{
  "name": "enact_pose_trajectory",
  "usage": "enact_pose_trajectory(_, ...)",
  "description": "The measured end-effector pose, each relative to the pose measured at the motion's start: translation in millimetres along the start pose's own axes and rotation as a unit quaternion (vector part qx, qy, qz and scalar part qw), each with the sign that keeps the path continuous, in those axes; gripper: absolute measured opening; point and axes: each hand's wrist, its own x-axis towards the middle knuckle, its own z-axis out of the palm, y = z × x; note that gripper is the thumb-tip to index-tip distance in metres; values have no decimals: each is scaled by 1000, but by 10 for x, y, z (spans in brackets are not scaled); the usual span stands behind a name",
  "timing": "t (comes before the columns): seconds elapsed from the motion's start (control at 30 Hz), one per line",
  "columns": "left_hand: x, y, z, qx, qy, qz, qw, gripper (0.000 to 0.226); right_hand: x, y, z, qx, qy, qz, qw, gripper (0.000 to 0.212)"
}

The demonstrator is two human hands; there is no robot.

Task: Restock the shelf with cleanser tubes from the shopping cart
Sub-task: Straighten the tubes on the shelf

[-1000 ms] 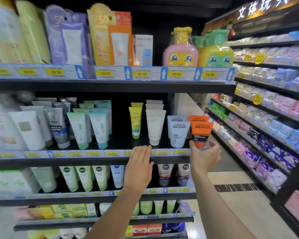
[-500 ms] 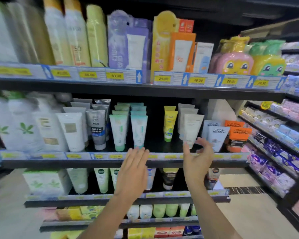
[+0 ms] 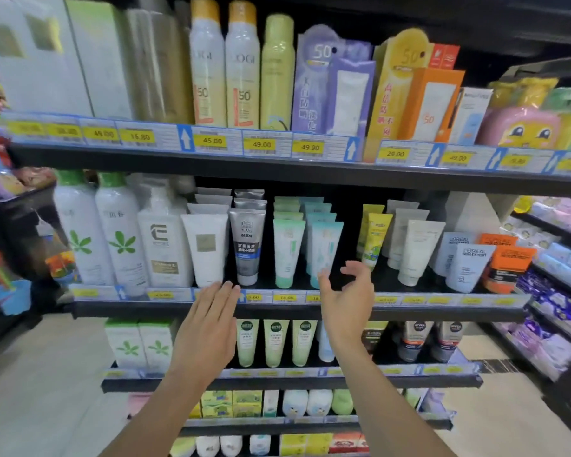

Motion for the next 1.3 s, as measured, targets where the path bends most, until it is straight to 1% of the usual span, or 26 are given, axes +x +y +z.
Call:
enact_pose_trajectory(0.13, -20, -22, -51, -15, 3, -29, 999, 55, -168, -128, 167, -4, -35, -19, 999, 40)
enact_pose_trajectory(0.27, -99, -218, -101, -7, 3, -48, 999, 56, -285, -269, 389, 1, -71, -49, 996, 39)
enact_pose_trajectory(0.4, -234, -477, -109, 10, 6, -68, 998, 57, -440, -455, 645, 2, -92, -65, 994, 43)
enact_pose_trajectory(0.53, -312, -637, -124, 25, -9, -78, 997, 59, -679, -660, 914, 1, -108, -93, 990, 52)
enact_pose_trajectory(0.73, -363, -836, -212, 27, -37, -123, 991, 63, -838, -905, 1202, -93, -149, -98, 979, 67)
enact_pose_trajectory(0.87, -345, -814, -223, 6, -26, -132, 991, 61, -851, -918, 1310, -121, -136, -94, 979, 65)
enact_pose_trajectory(1.0, -307, -741, -247, -10, -1, -154, 988, 59, -842, -932, 1356, -115, -124, -83, 982, 62)
enact_pose_trajectory(1.2, -321, -749, -251, -6, 8, -147, 989, 58, -866, -937, 1352, -102, -116, -75, 985, 60)
enact_pose_trajectory(1.3, -311, -733, -266, -14, 3, -154, 988, 65, -871, -924, 1332, -97, -126, -77, 984, 59)
